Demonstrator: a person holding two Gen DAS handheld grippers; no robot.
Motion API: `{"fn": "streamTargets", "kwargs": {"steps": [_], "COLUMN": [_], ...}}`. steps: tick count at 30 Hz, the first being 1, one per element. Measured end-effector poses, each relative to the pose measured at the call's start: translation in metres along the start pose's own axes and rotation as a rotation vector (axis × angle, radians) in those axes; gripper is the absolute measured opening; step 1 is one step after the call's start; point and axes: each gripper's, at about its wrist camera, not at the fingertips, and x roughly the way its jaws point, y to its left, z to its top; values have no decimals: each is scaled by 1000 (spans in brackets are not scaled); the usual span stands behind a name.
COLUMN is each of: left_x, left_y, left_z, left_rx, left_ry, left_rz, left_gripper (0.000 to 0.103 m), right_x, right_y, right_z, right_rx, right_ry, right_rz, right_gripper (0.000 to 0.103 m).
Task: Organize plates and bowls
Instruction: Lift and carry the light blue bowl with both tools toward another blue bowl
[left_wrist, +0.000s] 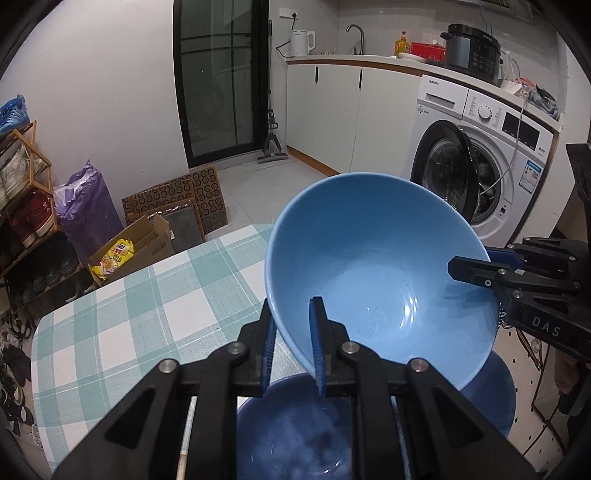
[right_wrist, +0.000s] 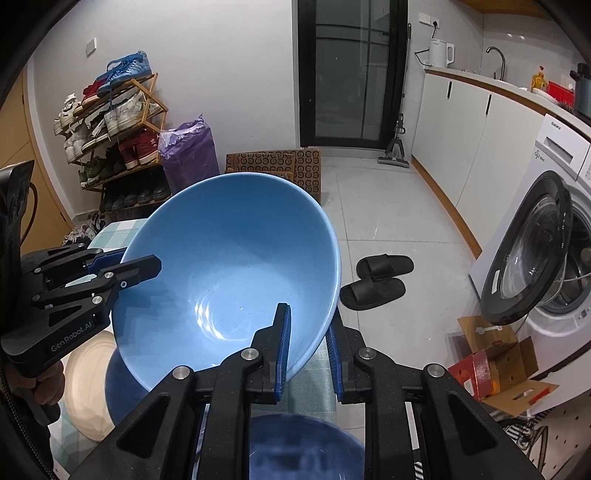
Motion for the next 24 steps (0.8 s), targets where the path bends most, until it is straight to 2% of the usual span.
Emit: {"fn": "streamTargets", "kwargs": {"steps": [9, 24], "left_x": [-25, -60], "left_y": [4, 14], "left_z": [-7, -33], "left_rx": [-4, -19], "left_ry": [-21, -38], "left_rz": [13, 39], "left_gripper": [16, 16], "right_x": [-32, -54], "right_y": [20, 54], "right_z": [0, -15], "right_rx": [-18, -51], "right_ry": [-23, -33], "right_rz": [-1, 26], "right_gripper": [19, 19]}}
